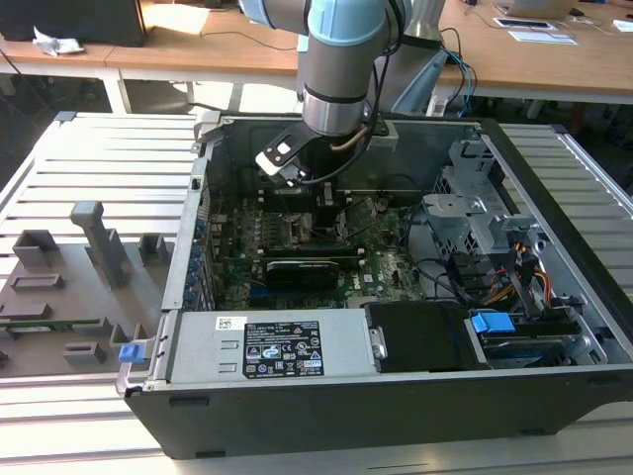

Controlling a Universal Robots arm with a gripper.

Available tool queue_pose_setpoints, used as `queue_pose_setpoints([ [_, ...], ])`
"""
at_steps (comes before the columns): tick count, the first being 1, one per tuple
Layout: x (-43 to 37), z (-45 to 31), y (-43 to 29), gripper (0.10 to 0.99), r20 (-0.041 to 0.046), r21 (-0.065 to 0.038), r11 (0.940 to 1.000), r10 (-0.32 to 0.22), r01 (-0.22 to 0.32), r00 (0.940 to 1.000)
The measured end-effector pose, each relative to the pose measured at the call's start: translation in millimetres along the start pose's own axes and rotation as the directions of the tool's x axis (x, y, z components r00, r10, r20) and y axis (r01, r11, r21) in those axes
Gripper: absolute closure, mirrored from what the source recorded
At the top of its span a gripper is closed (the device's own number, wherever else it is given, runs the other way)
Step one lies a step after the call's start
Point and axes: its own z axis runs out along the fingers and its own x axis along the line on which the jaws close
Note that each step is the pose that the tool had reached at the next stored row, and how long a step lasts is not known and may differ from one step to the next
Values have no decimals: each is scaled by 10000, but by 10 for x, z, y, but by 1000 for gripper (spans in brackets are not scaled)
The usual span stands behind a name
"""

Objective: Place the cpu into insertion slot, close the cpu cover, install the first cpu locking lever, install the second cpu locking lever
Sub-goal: 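Place the cpu into insertion slot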

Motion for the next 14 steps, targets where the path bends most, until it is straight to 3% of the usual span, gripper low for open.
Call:
queue_pose_setpoints([
  [10,-29,40,-2,545,-13,0,10000,31,-31,10000],
  [14,-26,51,-1,545,-78,-1,10000,30,-30,10000],
])
